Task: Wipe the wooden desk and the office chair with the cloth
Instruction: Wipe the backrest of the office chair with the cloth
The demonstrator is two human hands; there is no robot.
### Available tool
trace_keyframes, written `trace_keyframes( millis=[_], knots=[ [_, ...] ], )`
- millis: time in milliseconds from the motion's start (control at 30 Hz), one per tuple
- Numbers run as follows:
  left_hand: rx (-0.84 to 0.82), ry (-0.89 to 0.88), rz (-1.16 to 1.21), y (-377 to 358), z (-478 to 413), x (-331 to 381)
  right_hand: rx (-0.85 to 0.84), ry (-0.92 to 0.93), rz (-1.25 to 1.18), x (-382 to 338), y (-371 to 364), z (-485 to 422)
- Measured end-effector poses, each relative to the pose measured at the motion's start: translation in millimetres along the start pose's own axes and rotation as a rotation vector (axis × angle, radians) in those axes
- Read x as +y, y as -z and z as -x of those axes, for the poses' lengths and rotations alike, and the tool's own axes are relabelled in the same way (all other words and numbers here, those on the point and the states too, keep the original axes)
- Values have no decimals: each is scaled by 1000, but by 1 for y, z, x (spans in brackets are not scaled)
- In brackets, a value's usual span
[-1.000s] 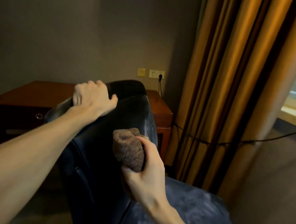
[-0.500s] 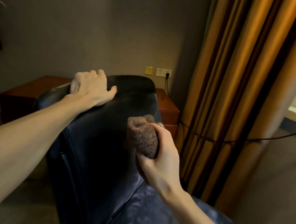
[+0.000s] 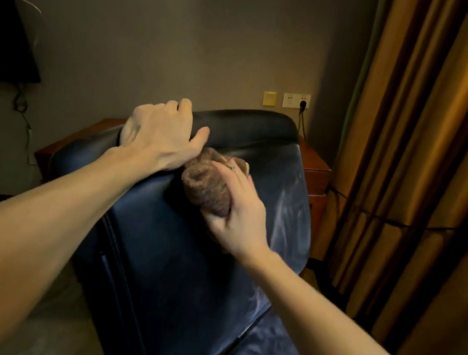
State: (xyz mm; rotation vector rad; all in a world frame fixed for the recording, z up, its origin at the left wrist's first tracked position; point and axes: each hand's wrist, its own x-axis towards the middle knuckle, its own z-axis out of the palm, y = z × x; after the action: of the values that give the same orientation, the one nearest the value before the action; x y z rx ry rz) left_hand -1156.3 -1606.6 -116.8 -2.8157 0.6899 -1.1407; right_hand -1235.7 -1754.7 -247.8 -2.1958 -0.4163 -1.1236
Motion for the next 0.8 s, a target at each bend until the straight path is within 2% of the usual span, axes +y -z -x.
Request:
trace_keyframes(
  millis=[233, 400, 467, 567, 700, 800],
  knots=[
    [45, -104, -45, -28, -31, 9, 38, -24, 148, 93, 26, -18],
    [64, -132, -60, -40, -39, 9, 124, -268, 147, 145, 55, -36],
    [56, -123, -64, -40, -39, 9, 123, -372, 120, 156, 65, -51],
    [59, -120, -68, -35, -39, 13, 219, -537, 97, 166, 80, -78],
    [51, -122, -63, -29, -34, 14, 146, -575, 45, 166, 95, -90],
    [50, -121, -75, -27, -32, 13, 130, -539, 55, 152, 89, -75]
  ],
)
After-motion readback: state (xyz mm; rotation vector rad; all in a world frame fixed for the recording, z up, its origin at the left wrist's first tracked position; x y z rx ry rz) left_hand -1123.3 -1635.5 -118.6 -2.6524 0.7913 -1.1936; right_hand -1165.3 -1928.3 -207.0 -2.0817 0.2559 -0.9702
